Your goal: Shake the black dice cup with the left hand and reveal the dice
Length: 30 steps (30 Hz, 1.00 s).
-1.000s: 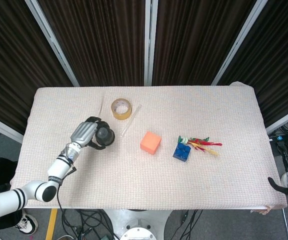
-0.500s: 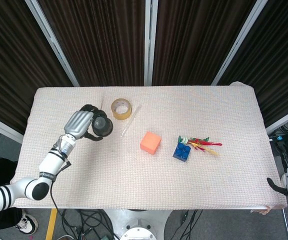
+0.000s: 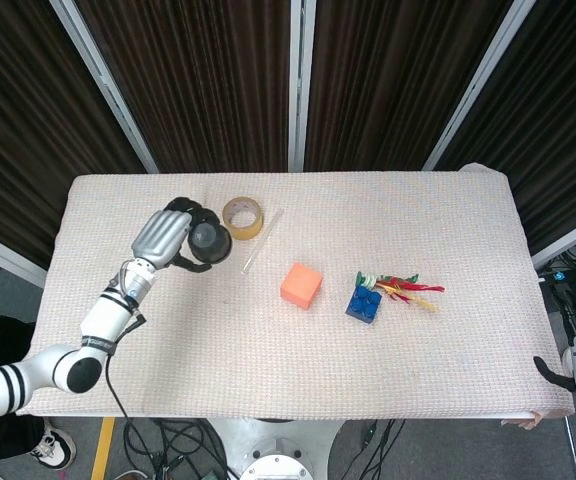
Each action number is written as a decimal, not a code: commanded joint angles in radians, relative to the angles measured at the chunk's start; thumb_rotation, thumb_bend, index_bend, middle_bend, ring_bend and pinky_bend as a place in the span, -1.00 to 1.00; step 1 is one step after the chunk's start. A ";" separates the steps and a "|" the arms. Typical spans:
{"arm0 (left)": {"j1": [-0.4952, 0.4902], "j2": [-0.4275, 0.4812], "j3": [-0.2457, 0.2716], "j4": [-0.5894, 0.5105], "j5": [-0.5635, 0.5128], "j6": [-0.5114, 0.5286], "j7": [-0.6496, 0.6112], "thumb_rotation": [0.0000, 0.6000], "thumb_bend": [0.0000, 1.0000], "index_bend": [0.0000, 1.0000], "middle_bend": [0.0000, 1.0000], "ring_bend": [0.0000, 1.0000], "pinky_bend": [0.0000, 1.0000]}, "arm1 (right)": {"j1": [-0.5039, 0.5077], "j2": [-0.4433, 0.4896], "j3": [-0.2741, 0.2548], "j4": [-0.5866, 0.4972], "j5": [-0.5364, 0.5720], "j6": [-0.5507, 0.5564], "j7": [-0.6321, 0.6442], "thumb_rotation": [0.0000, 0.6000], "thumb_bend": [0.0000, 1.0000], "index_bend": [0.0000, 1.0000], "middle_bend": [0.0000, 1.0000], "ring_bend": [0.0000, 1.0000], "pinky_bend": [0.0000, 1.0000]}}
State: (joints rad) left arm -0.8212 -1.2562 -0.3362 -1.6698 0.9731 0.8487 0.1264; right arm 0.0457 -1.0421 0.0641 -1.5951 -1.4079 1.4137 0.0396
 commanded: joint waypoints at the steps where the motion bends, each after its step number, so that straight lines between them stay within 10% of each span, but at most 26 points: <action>1: -0.013 0.036 0.030 -0.026 -0.067 -0.012 0.049 1.00 -0.48 0.05 0.13 -0.64 -0.78 | 0.000 0.000 0.000 0.001 -0.002 0.001 0.002 1.00 -0.72 -1.00 -1.00 -1.00 -1.00; 8: 0.030 -0.095 0.148 0.185 -0.102 -0.092 -0.025 1.00 -0.48 0.05 0.13 -0.63 -0.79 | -0.004 0.007 0.008 -0.003 0.008 0.011 0.002 1.00 -0.72 -1.00 -1.00 -1.00 -1.00; 24: -0.146 -0.284 0.086 0.141 -0.012 -0.124 0.057 1.00 -0.48 0.05 0.13 -0.63 -0.79 | -0.013 0.013 0.009 0.002 0.004 0.024 0.028 1.00 -0.72 -1.00 -1.00 -1.00 -1.00; 30: -0.079 -0.163 0.129 0.178 -0.112 -0.050 0.105 1.00 -0.48 0.05 0.13 -0.63 -0.79 | -0.016 0.013 0.007 0.014 0.001 0.023 0.047 1.00 -0.72 -1.00 -1.00 -1.00 -1.00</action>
State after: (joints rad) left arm -0.9418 -1.4900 -0.2304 -1.5152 0.9166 0.7675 0.2146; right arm 0.0294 -1.0274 0.0720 -1.5831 -1.4081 1.4397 0.0845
